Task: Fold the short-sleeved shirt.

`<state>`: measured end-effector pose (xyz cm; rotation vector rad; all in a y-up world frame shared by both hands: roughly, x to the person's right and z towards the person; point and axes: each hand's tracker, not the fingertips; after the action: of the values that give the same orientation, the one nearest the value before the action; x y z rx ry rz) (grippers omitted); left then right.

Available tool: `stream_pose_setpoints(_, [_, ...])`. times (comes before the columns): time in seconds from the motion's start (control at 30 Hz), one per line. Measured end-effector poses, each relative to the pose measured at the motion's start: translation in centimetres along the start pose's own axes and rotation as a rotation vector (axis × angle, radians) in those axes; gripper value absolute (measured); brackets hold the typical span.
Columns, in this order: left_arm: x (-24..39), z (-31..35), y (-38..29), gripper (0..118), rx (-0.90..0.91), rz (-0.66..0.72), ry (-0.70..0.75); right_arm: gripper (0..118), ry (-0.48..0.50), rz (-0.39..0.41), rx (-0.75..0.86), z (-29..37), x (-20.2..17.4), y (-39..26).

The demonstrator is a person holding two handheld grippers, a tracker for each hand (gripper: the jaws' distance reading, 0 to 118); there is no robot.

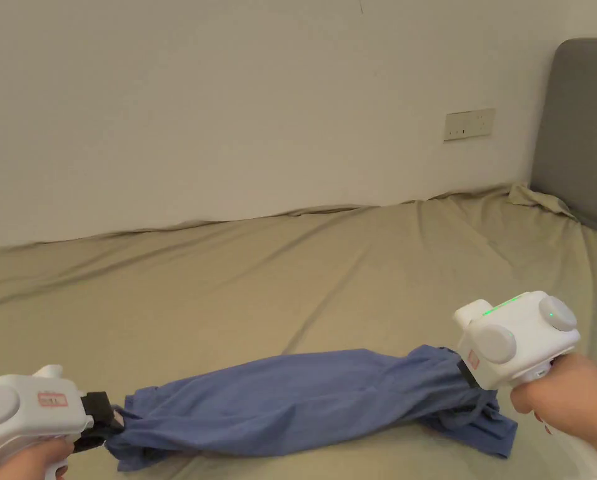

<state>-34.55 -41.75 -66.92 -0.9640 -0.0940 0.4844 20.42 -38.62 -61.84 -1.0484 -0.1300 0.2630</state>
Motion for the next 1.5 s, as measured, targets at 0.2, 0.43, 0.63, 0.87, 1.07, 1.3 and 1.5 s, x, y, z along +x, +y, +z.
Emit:
stream_pose_setpoints(0.2, [-3.4, 6.1, -7.3, 0, -0.011, -0.017, -0.071, 6, 0.098, -0.084, -0.026, 3.1, 2.4, -8.4])
stream_pose_setpoints(0.43, [-6.0, 14.1, -12.2, 0, -0.033, -0.021, -0.141, 6, 0.159, -0.101, -0.026, 9.4, 4.4, -16.4])
stream_pose_setpoints(0.63, [-7.9, 20.1, -17.8, 0, -0.108, -0.077, -0.15, 6, 0.175, -0.011, -0.091, 13.4, 3.7, -24.1])
stream_pose_setpoints(0.87, [-10.8, 23.2, -25.2, 0, -0.147, -0.016, -0.121, 6, 0.183, 0.043, -0.178, 15.1, 1.9, -31.4])
stream_pose_setpoints(1.07, [-11.4, 24.8, -29.2, 0, -0.19, -0.042, -0.062, 6, 0.187, 0.083, -0.261, 15.4, 0.9, -34.9])
stream_pose_setpoints(1.3, [-12.4, 21.6, -31.0, 0, -0.269, -0.106, 0.082, 6, 0.197, 0.11, -0.35, 12.5, -0.6, -36.4])
stream_pose_setpoints(1.5, [-14.1, 16.8, -32.5, 0, -0.328, -0.209, 0.207, 6, 0.211, 0.05, -0.421, 9.8, -0.3, -36.9])
